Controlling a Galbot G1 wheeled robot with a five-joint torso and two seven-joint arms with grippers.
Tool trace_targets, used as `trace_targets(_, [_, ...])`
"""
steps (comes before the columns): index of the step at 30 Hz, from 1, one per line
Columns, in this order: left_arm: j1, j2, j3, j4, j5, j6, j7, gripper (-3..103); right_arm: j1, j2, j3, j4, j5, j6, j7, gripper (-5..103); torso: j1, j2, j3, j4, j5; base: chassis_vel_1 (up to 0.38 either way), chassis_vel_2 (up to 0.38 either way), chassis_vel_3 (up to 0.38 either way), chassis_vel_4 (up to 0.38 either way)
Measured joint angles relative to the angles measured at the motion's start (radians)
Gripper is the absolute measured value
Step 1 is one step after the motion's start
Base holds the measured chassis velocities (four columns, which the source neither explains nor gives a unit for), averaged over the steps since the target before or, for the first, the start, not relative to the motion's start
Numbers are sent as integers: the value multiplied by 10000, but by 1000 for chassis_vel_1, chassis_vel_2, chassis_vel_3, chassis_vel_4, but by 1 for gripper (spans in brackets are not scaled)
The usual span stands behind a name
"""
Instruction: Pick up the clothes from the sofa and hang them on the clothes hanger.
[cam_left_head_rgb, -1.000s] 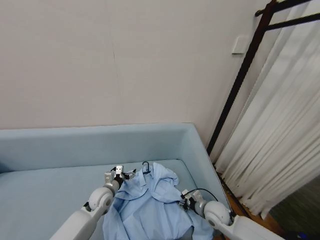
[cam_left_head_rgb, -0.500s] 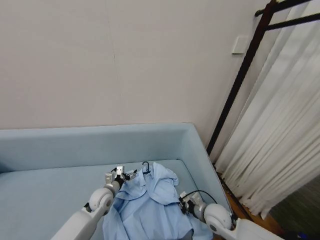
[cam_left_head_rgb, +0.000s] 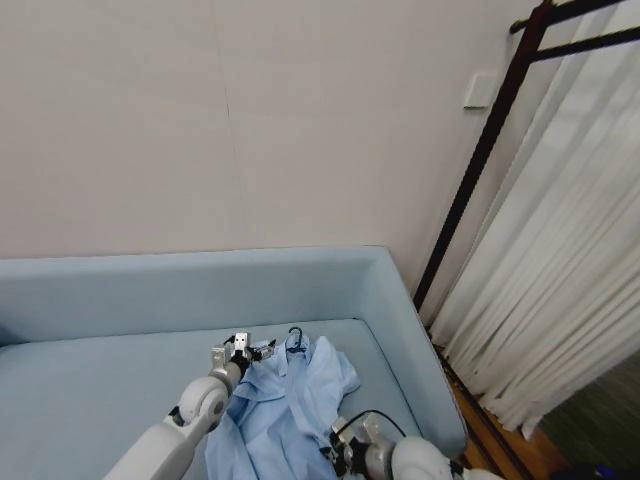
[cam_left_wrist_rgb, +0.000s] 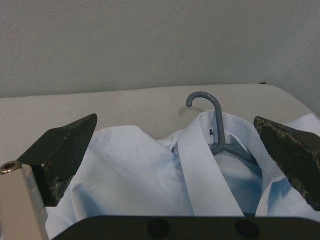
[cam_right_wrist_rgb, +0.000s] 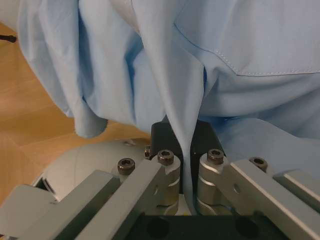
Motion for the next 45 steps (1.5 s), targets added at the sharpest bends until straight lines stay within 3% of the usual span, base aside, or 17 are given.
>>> trace_targets(4, [-15,-10,45,-28,0,0,-25,100,35,273,35,-407,-94,-165,337,4,0,0,0,0,1,0,0,0,0])
trace_targets(7, [-31,-22,56,-102,0,0,-96,100,89,376,217,-690,-44,-72,1017,20,0,0,0,1,3,0,0,0,0])
trace_targets(9, [-30,-20,50,-114,0,2,-113,100,64,323,281,-668,20,-24,1159,20,0,-1,0,2,3,0,0,0,0])
trace_targets(10, [-28,1,1,-116,-4,4,-141,100,-67,96,471,-396,153,-3,1290,31,1,0,1,1,1,0,0,0,0])
trace_targets(11, [-25,21,-49,-114,-9,4,-159,100,-187,-54,604,-108,206,-3,1341,31,1,0,1,-1,0,0,0,0,0])
trace_targets(13, [-21,42,-150,-79,-20,4,-172,100,-373,-290,782,432,260,-3,1499,42,0,0,0,-2,1,0,0,0,0])
trace_targets(15, [-20,47,-211,-53,-27,4,-193,100,-440,-396,842,729,317,2,1620,42,1,0,0,-2,1,0,0,0,0])
trace_targets(16, [-11,46,-364,-23,-55,10,-228,100,-495,-552,890,1317,513,24,2002,53,1,0,0,-2,-1,0,0,0,0])
trace_targets(17, [7,37,-480,-5,-91,42,-266,100,-494,-605,871,1668,697,63,2304,53,1,0,0,-1,0,0,0,0,0])
trace_targets(19, [72,-19,-743,61,-177,98,-330,100,-391,-640,747,2357,1357,81,3026,65,1,0,0,0,1,0,0,0,0])
trace_targets(24, [259,-182,-1344,50,-429,101,-461,100,169,-504,760,2779,2133,69,3572,81,0,0,0,-1,0,0,0,0,0])
trace_targets(25, [343,-242,-1608,-70,-598,100,-540,100,566,-403,867,2577,2190,73,3544,86,0,0,0,0,0,0,0,0,0])
trace_targets(27, [369,-258,-1683,-113,-647,100,-571,100,717,-365,907,2456,2174,85,3501,86,0,0,0,0,-1,0,0,0,0])
trace_targets(28, [541,-282,-2079,-320,-815,188,-627,100,1608,-153,1040,1494,1706,272,2914,96,0,0,0,-1,3,0,0,0,0])
trace_targets(35, [1306,11,-2971,-362,-795,507,-335,100,4017,887,959,-2492,-255,690,46,100,2,-1,3,14,0,0,0,0,0])
trace_targets(38, [1369,142,-2855,-190,-476,515,25,100,4379,1320,792,-3873,-1048,832,-776,100,2,-1,3,-8,-1,0,0,0,0])
trace_targets(45, [1411,54,-2671,-79,-382,483,93,100,4519,1959,386,-4104,-1285,823,-1025,100,1,-1,1,-1,-1,0,0,0,0])
